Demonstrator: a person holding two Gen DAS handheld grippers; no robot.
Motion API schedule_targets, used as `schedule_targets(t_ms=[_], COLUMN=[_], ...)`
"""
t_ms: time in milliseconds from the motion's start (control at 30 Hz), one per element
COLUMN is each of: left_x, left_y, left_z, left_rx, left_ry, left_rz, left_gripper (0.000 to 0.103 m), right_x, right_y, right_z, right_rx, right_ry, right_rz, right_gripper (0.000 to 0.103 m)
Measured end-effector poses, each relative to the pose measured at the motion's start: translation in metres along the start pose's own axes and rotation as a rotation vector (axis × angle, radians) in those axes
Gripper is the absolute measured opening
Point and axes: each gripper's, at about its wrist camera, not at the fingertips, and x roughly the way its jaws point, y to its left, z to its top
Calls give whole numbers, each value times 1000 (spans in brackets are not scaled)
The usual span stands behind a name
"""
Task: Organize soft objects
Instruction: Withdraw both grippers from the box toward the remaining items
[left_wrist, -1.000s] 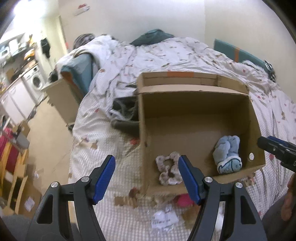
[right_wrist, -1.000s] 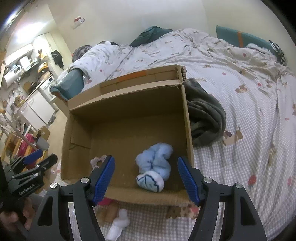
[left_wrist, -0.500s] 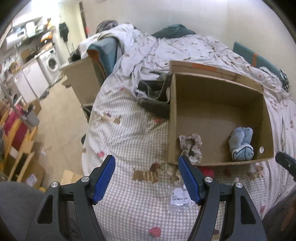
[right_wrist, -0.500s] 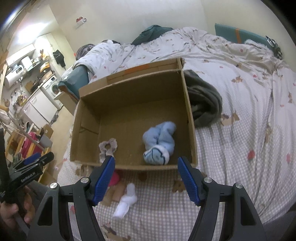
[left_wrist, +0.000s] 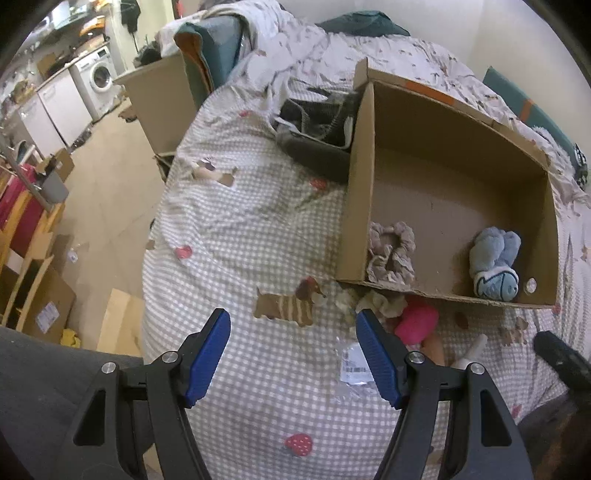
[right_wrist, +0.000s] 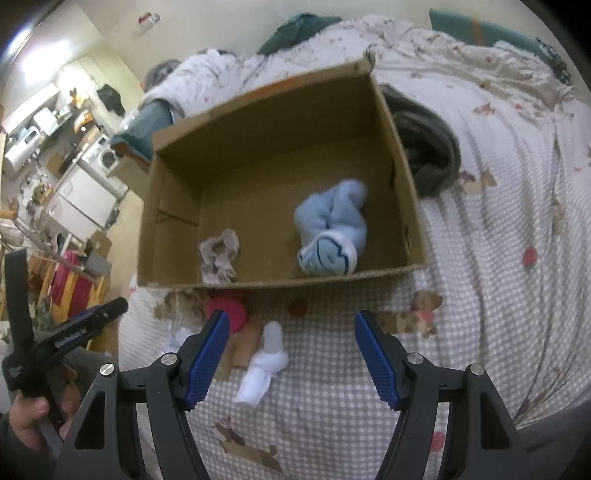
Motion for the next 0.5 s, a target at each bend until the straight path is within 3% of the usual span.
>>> schedule_targets(t_ms=[133,333,500], left_x=[5,8,14], left_y=[-6,-5,0], left_z=[-1,1,2], left_rx=[21,7,-24], left_ry=[30,60,88], left_rz=[-11,-36,-33], left_gripper=[68,68,68], right_x=[23,37,51], right_y=[-4,-19,-12], right_z=[-5,-4,-7], right_rx=[-3,112,116], right_ry=[88,141,204], right_rz=[-94,3,85], right_gripper=[74,74,74])
